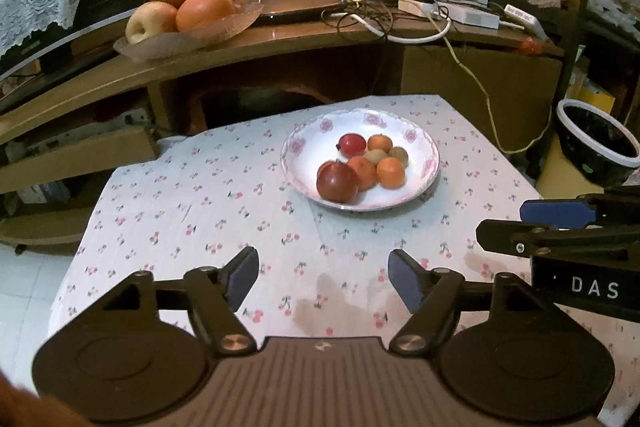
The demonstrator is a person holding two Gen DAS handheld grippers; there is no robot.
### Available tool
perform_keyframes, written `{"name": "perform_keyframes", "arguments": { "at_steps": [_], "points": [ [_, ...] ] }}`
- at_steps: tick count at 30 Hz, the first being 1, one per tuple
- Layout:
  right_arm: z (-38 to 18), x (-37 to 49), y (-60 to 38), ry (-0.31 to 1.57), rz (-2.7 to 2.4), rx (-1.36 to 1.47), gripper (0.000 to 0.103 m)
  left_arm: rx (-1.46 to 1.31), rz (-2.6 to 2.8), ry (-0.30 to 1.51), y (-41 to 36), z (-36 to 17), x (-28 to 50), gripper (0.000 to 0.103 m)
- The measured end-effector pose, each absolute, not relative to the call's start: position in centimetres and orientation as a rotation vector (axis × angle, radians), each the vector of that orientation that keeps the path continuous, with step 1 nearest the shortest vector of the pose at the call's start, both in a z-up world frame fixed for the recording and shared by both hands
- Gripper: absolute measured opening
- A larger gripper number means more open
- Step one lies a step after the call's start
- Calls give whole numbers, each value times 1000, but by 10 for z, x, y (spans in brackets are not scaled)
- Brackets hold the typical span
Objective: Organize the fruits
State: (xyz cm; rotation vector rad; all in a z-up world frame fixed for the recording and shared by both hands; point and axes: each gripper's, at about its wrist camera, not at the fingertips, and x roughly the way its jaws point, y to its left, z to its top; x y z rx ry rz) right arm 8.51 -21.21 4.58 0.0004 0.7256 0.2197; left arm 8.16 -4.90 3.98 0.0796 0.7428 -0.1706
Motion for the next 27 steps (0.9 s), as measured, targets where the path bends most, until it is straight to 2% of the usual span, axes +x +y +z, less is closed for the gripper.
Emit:
{"name": "perform_keyframes", "arguments": {
  "at_steps": [15, 27],
  "points": [
    [46, 49, -205, 722, 225, -4, 43, 105, -104, 716, -45, 42, 46, 100],
    [46, 27, -201, 721, 233, -17, 43, 129, -70, 718, -45, 40, 24, 103]
  ]
}}
